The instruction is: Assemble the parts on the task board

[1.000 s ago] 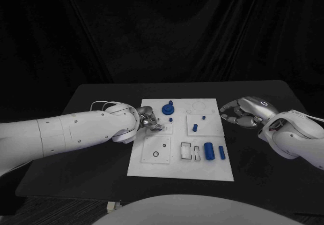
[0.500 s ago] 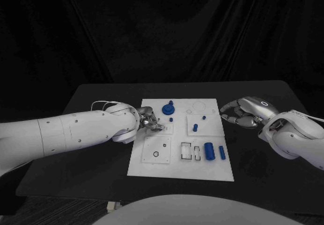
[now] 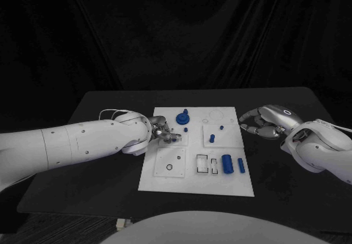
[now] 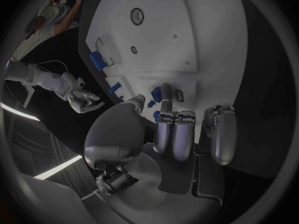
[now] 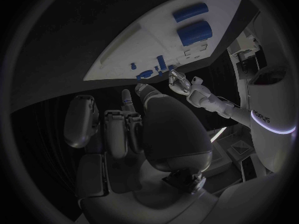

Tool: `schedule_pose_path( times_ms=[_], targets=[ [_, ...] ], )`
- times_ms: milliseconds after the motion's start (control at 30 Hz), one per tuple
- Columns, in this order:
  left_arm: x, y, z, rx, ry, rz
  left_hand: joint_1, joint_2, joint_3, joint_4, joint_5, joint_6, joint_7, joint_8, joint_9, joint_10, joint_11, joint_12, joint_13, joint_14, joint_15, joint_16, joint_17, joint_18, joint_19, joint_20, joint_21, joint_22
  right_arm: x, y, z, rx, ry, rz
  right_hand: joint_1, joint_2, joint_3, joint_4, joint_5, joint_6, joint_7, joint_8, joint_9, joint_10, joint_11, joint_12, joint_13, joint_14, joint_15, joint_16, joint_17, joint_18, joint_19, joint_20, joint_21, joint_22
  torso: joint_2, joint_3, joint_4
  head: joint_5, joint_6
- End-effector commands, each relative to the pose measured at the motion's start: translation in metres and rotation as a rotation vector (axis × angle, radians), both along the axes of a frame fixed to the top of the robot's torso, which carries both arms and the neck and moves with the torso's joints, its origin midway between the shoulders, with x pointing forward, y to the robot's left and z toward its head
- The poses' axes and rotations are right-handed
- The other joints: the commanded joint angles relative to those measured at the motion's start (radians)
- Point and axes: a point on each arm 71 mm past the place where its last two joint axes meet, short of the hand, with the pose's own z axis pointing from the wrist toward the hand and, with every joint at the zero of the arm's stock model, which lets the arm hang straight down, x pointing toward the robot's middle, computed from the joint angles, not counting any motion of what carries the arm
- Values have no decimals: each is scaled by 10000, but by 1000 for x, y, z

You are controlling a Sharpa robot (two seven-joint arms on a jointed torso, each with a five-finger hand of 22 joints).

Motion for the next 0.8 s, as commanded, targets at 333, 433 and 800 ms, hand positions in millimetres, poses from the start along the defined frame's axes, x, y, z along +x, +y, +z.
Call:
schedule_pose_path(
  times_ms=[333,433,800],
  targets=[
    [0,-1,-1,-52,38,-104,-161,101,-244,14,-33,-8,2,199,245,1063,30,35,2635,1057,68,26,2632,132,66,50,-80,2062,0,0,0,15,-46,-98,50,-4,59,11,55,-19,13,-16,-10,1064,46,25,2635,919,20,-32,2211,128,-61,2,-55,1585,7,0,5,-16,-1],
    [0,-1,0,-144,-75,-87,-326,169,-453,31,-84,-71,3,287,397,1063,30,35,2635,1057,67,26,2632,129,72,48,-70,2066,0,0,0,18,-51,-96,50,-4,59,11,55,-19,13,-16,-10,1064,46,25,2635,919,20,-32,2211,128,-61,2,-55,1585,6,-4,-1,-11,-1],
    [0,4,6,-667,-753,98,-1062,361,-1466,47,-617,-126,-38,691,1018,1063,-1,35,2635,1057,41,26,2632,112,123,27,7,2091,-1,-1,0,15,-57,-110,49,-11,81,-4,53,-19,16,-18,-19,1064,46,25,2635,922,20,-23,2220,128,-58,0,-62,1585,1,-5,0,-25,-1]
  ],
)
